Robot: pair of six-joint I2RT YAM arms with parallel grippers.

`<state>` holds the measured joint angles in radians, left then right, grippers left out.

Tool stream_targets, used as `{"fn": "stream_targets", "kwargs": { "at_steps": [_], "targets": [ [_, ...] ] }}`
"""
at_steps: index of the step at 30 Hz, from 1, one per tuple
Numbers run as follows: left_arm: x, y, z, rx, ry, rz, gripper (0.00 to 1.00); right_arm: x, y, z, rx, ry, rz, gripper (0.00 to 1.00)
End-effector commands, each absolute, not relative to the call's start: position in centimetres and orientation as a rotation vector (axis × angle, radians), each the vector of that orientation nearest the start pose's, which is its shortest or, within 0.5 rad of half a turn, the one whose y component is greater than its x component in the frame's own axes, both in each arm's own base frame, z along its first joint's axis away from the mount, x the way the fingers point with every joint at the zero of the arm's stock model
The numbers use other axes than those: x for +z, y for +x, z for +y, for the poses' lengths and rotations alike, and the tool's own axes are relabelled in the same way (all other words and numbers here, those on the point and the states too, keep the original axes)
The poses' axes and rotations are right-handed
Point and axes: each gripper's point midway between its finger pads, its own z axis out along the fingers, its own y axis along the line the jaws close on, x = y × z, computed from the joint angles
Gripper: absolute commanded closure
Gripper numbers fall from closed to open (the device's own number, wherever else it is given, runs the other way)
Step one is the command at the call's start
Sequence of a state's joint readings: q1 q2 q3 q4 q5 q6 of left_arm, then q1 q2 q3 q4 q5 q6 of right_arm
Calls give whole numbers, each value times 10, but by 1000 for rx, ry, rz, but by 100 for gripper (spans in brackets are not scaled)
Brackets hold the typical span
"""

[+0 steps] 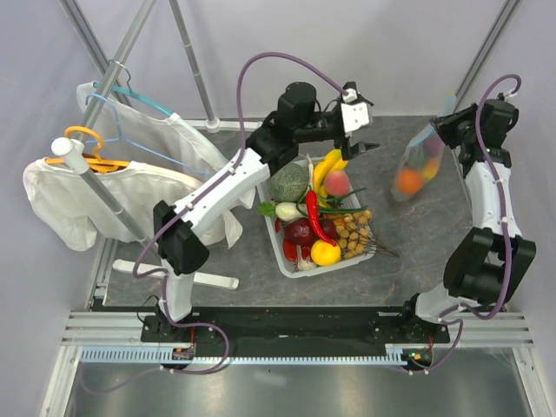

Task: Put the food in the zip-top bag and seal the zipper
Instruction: Place the zipper food storage bag at the center of the board, then reset both arms

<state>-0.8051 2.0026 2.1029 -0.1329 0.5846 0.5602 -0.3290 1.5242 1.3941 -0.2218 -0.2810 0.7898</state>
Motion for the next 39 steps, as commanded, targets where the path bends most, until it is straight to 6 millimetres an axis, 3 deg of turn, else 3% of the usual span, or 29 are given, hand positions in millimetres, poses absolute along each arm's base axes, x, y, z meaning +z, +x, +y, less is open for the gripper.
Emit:
{"fn": "stream_targets", "kwargs": {
  "at_steps": [1, 2, 3, 4, 5, 6, 7, 8, 9, 11, 12, 15, 16, 17, 18, 20, 25, 26, 27, 29, 31, 32, 33, 39],
  "targets": [
    [439, 340, -445, -712, 1268, 967, 0, 359, 489, -78, 806, 996, 1438, 100],
    [440, 338, -440, -713, 1264, 976, 0, 357, 486, -78, 809, 1000, 1424, 100],
    [449, 335, -430, -704, 1251, 968, 0, 333, 480, -82, 776, 1048, 1438, 100],
    [440, 335, -427, -706, 1259, 993, 0, 336, 468, -80, 761, 1042, 1419, 100],
    [439, 334, -423, -706, 1253, 1005, 0, 324, 459, -82, 723, 1048, 1435, 100],
    [445, 330, -415, -702, 1244, 1003, 0, 285, 445, -81, 685, 1092, 1498, 100],
    [436, 331, -413, -700, 1249, 1025, 0, 283, 426, -82, 654, 1090, 1500, 100],
    [433, 331, -409, -701, 1240, 1049, 0, 268, 413, -83, 611, 1093, 1531, 100],
    [431, 332, -404, -702, 1231, 1070, 0, 233, 394, -86, 549, 1150, 1572, 100],
    [421, 330, -396, -718, 1221, 1129, 0, 211, 357, -90, 430, 1178, 1622, 100],
    [419, 331, -392, -719, 1211, 1148, 0, 184, 340, -91, 373, 1198, 1666, 100],
    [408, 328, -380, -738, 1184, 1236, 0, 164, 303, -93, 238, 1175, 1726, 98],
    [409, 326, -376, -740, 1174, 1257, 0, 163, 290, -89, 219, 1166, 1758, 91],
    [409, 328, -371, -745, 1143, 1300, 0, 160, 283, -86, 204, 1157, 1788, 64],
    [399, 324, -366, -757, 1146, 1369, 0, 159, 272, -84, 173, 1133, 1841, 52],
    [401, 323, -356, -789, 1100, 1451, 0, 161, 262, -85, 122, 1118, 1877, 34],
    [391, 311, -327, -889, 1007, 1695, 0, 191, 241, -91, 20, 993, 1912, 12],
    [388, 315, -320, -888, 991, 1729, 0, 209, 243, -87, 40, 928, 1903, 2],
    [397, 316, -314, -880, 975, 1739, 0, 216, 245, -83, 52, 880, 1914, 2],
    [387, 316, -300, -864, 958, 1841, 0, 243, 249, -85, 20, 769, 1896, 2],
    [389, 315, -289, -839, 952, 1853, 0, 255, 264, -74, 94, 648, 1928, 2],
    [391, 318, -281, -812, 936, 1853, 0, 271, 271, -69, 115, 562, 1925, 2],
    [395, 315, -275, -794, 929, 1844, 0, 267, 285, -55, 227, 487, 1978, 2],
    [376, 327, -244, -598, 883, 1957, 0, 269, 341, -38, 381, 299, 2075, 2]
  ]
}}
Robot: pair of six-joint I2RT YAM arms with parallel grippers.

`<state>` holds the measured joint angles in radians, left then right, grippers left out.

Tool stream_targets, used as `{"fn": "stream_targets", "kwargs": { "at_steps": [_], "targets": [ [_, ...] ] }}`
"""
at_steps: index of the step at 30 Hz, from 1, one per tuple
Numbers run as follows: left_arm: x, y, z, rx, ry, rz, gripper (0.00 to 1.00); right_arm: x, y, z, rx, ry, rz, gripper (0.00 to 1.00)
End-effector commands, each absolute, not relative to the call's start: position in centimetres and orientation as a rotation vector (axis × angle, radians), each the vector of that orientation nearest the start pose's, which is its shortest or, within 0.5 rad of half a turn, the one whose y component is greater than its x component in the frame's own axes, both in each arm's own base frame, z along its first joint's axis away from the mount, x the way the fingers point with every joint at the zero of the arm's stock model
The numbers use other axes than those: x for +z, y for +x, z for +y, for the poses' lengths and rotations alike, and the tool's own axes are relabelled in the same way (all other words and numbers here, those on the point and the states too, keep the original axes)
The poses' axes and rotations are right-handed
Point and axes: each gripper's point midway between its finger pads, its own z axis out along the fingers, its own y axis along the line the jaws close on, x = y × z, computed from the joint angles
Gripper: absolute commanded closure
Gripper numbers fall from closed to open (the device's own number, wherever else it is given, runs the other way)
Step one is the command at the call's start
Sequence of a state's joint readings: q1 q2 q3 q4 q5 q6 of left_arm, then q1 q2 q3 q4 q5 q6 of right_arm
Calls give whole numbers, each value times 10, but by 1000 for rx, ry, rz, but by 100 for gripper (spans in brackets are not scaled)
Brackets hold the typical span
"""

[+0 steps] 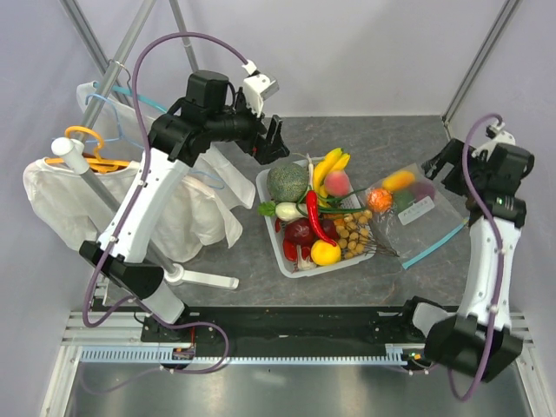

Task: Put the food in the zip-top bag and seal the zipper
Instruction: Reset both arms

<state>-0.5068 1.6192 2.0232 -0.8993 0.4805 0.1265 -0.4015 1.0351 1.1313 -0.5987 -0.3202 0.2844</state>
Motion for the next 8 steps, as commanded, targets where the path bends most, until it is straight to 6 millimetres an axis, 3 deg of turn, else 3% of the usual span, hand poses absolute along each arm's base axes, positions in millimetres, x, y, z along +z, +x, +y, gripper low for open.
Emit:
{"fn": "stream_targets", "kwargs": {
  "at_steps": [1, 7, 8],
  "targets": [
    [373, 330, -242, -575, 875, 1963, 0, 269, 347, -35, 378, 275, 2084, 2],
    [375, 346, -239, -499, 864, 1963, 0, 295, 372, 9, 362, 46, 2052, 2],
    [386, 349, -239, -490, 863, 1936, 0, 297, 375, 17, 371, 19, 2054, 2]
  ]
}}
